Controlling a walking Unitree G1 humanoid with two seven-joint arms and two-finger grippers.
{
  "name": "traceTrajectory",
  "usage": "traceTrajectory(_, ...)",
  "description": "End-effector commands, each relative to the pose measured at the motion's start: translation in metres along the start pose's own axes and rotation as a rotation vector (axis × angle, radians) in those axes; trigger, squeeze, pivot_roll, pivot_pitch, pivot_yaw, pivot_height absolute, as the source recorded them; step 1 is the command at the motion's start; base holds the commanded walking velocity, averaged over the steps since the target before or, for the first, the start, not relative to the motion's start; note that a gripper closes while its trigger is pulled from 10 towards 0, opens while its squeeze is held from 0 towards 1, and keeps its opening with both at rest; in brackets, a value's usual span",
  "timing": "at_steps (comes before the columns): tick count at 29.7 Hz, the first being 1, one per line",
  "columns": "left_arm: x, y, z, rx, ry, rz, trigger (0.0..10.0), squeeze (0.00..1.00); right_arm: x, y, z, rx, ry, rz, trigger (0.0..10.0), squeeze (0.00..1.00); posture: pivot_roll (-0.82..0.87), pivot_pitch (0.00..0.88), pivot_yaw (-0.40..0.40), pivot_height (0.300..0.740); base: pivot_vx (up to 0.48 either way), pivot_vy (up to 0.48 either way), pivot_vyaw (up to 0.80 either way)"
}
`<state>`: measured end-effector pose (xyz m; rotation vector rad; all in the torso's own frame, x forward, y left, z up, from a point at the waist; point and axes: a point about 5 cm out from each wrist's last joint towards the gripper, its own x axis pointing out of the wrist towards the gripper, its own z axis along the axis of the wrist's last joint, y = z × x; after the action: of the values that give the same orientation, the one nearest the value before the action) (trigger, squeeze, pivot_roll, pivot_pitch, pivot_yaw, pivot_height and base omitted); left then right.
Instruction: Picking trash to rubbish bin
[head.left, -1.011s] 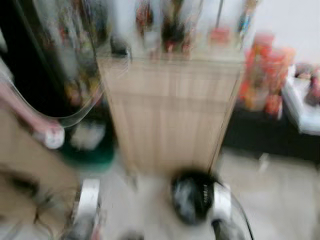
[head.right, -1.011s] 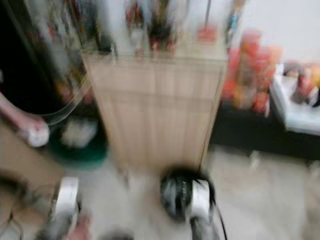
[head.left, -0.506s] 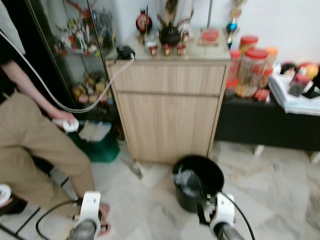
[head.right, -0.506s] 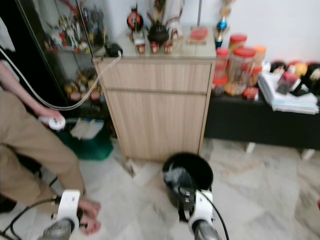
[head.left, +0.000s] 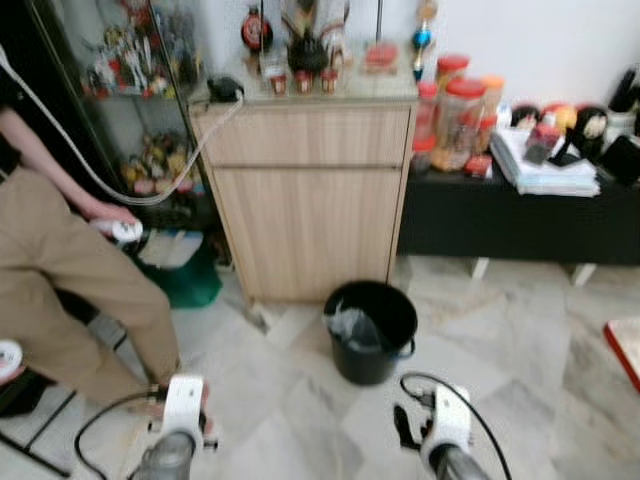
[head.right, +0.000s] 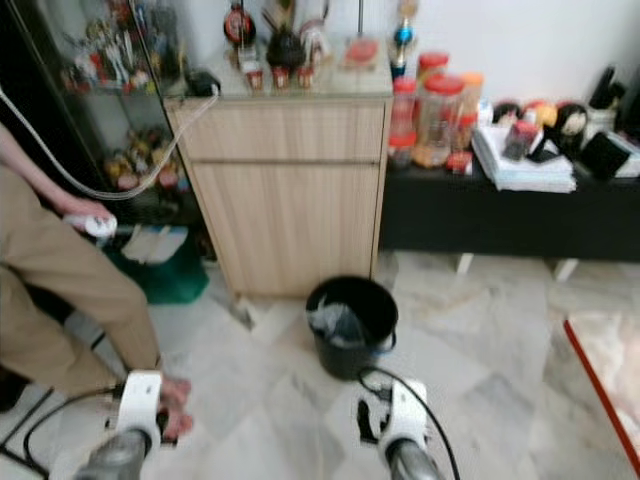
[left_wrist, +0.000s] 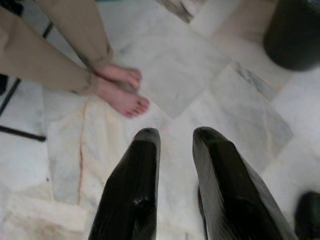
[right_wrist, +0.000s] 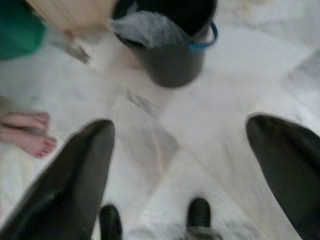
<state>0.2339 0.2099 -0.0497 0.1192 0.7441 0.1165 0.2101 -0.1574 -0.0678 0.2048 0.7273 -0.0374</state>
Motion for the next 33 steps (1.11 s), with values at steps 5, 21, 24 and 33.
traceTrajectory(5, 0.001, 0.005, 0.003, 0.016, -0.003, 0.009, 10.0, 0.00, 0.002, 0.004, 0.003, 0.010, -0.006, 0.000, 10.0, 0.00, 0.01, 0.000, 0.035, 0.740, 0.000, 0.000, 0.00)
traceTrajectory(21, 0.000, 0.007, 0.003, 0.010, -0.009, 0.019, 10.0, 0.00, 0.001, -0.001, 0.003, 0.012, -0.006, -0.011, 10.0, 0.00, 0.02, 0.000, 0.016, 0.740, 0.000, 0.000, 0.00)
traceTrajectory(24, 0.000, 0.006, 0.003, 0.009, -0.009, 0.019, 10.0, 0.00, 0.001, -0.002, 0.004, 0.013, -0.004, -0.014, 10.0, 0.00, 0.01, 0.000, 0.016, 0.740, 0.000, 0.000, 0.00)
traceTrajectory(33, 0.000, 0.005, 0.002, 0.016, -0.006, 0.012, 10.0, 0.00, -0.001, -0.007, -0.003, 0.011, 0.026, -0.032, 10.0, 0.00, 0.00, 0.000, 0.018, 0.740, 0.000, 0.000, -0.60)
